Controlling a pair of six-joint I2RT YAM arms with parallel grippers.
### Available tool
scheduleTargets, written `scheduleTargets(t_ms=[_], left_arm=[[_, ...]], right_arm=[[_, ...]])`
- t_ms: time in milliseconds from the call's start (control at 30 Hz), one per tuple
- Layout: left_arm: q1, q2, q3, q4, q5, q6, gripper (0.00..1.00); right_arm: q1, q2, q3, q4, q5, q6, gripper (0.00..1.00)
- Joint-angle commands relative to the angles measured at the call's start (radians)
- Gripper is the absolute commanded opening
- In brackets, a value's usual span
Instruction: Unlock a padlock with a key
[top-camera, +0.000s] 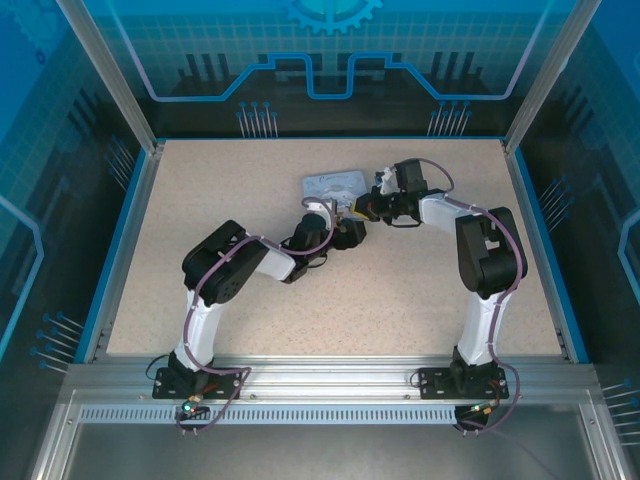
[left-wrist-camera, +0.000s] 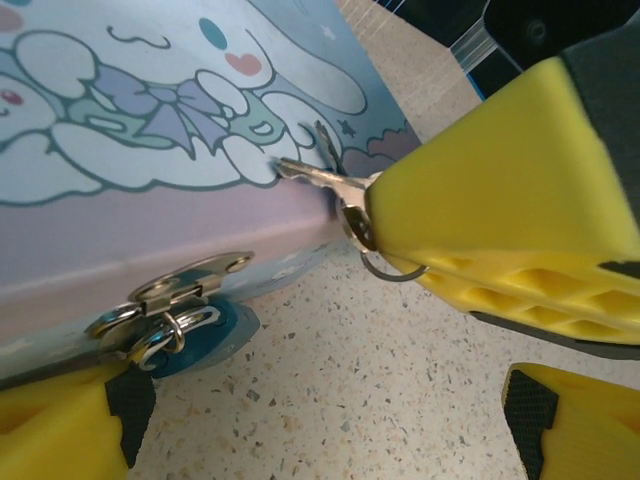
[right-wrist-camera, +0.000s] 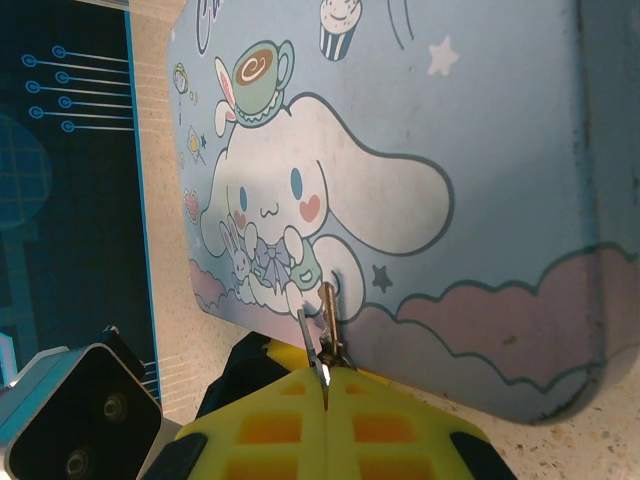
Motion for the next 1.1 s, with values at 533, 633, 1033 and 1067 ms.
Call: scheduleTargets(t_ms=[533,633,1033,1067], left_arm=[[-0.010,0.027,0.073,-0.083,-0.028,-0.107,0.96],[-0.009,0.034,0.047,0.006,0.008,-0.100,0.96],[-0.008,0.046,-0.011,0.171,-0.010,-0.138,0.82],[-0.008,0.049,-0.013,0.178,-0.015,-0.144,0.80]], right_arm=[[0.008,0.034,0.015,-0.027,-0.003,-0.014,0.00],[0.009,0.033,0.014,-0.027,-0.003,-0.014,0.00],[0.007,0.038,0.014,-0.030,-0.004,-0.020,0.00],[0.007,0.037,0.013,-0.030,-0.005,-0.018,0.00]])
